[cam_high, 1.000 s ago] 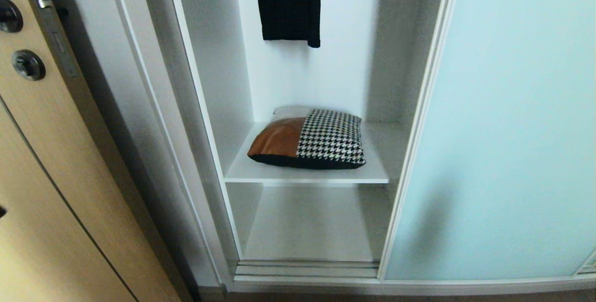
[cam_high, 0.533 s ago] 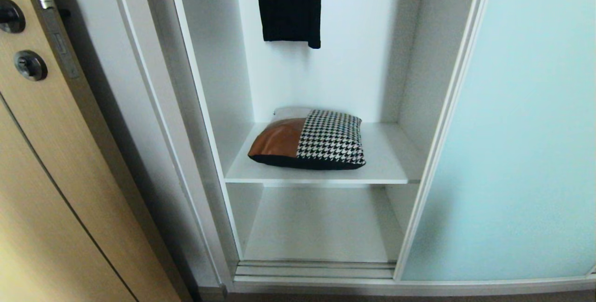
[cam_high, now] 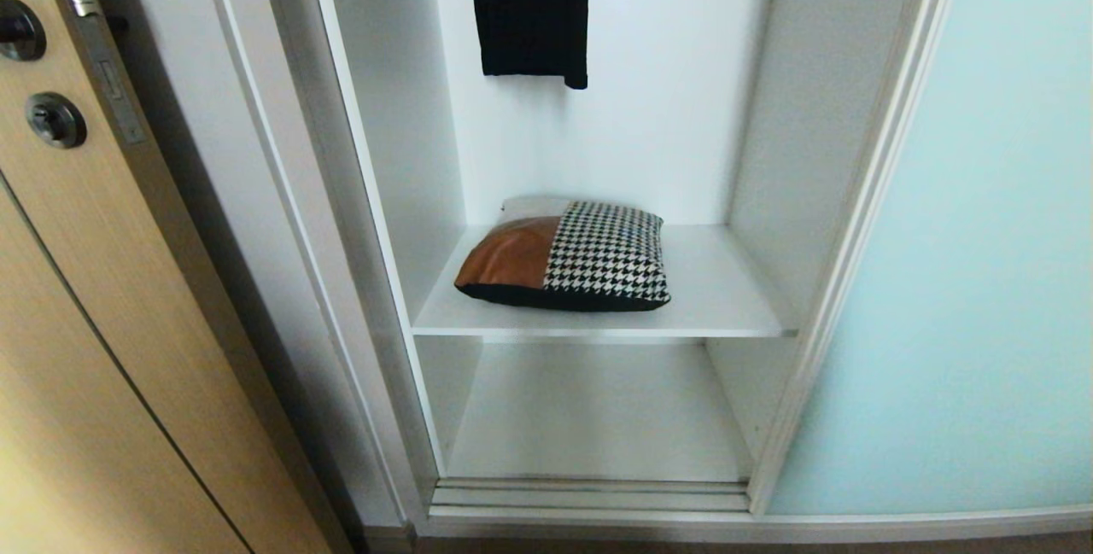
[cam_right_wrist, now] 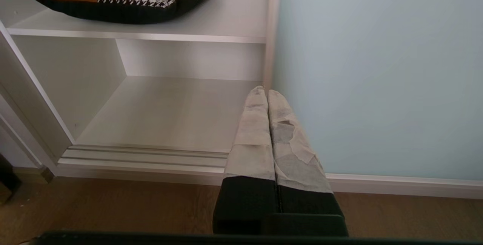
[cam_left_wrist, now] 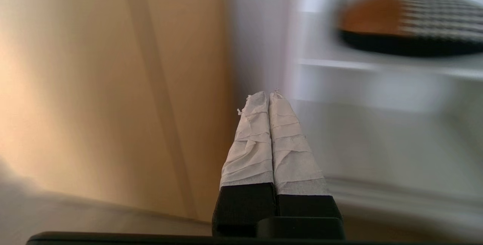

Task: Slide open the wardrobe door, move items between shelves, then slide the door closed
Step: Open the door

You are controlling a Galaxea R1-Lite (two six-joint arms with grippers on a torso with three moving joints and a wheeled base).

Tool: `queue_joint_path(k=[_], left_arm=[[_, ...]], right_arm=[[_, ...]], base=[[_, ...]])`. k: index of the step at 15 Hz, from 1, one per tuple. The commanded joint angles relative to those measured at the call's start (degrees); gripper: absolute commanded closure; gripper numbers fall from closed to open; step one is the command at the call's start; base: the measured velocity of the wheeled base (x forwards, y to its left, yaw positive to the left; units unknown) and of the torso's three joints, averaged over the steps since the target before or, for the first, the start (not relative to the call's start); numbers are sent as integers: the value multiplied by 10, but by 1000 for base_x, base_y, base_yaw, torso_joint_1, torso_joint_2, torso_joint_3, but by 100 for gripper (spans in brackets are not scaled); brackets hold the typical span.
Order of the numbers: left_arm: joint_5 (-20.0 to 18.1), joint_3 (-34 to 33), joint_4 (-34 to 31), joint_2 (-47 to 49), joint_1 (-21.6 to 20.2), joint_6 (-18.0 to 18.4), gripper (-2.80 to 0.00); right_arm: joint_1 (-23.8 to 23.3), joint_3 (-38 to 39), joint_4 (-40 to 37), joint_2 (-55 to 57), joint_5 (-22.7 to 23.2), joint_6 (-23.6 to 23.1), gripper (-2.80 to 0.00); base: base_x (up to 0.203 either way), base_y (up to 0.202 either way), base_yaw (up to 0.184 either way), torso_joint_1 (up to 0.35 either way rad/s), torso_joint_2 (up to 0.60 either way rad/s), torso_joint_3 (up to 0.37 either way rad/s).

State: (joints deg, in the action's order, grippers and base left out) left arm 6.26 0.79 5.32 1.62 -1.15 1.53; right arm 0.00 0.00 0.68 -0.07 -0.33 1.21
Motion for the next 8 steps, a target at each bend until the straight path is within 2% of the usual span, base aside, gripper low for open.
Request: queue_joint_path(k=[1, 2, 5, 8], left_arm=[[-67, -6, -11, -15, 0, 0, 0], [-90, -2, -35, -15, 0, 9, 0], [-66, -8, -51, -14, 1, -9, 0], [-62, -8, -51, -14, 1, -11, 0]], right_arm=[[0, 0, 0, 1, 0, 0, 0], [-1, 0, 0, 1, 0, 0, 0], [0, 0, 0, 1, 0, 0, 0], [0, 0, 0, 1, 0, 0, 0]], base=[[0, 0, 0, 0, 0, 0], [0, 0, 0, 0, 0, 0], [0, 0, 0, 0, 0, 0], [0, 0, 0, 0, 0, 0]])
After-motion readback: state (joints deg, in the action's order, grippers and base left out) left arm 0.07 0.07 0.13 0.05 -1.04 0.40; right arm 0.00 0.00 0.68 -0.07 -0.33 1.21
